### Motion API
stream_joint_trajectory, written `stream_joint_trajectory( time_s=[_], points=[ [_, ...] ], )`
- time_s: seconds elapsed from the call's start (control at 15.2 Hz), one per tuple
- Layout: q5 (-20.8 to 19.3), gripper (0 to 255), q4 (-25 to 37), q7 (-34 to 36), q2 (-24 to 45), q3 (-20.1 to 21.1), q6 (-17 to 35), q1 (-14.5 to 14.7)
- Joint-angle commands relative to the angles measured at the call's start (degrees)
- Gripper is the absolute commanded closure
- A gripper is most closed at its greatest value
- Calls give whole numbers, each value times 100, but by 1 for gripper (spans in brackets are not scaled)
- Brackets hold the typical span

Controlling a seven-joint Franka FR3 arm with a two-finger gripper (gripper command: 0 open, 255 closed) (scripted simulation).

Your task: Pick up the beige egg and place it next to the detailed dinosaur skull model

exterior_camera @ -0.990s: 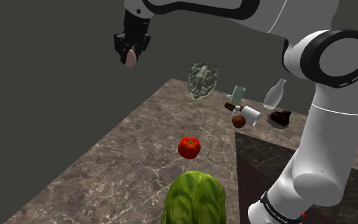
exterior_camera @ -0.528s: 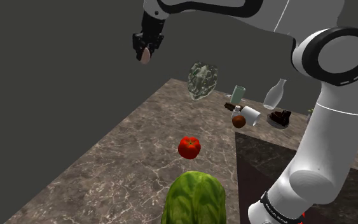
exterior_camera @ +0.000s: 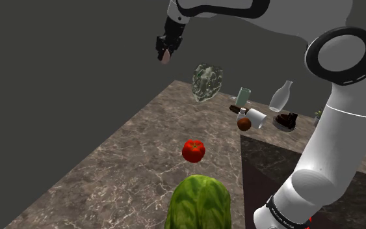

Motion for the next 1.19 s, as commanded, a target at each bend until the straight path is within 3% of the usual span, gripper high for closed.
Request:
stream_joint_trajectory(
  time_s=[0.0, 0.66, 1.12],
  points=[
    [98, 255, 80, -301, 42, -94, -15, -176],
    [420, 255, 968, -1522, 668, -469, -245, -913],
    [541, 255, 2433, -2263, 1625, -658, -775, -1353]
  ],
)
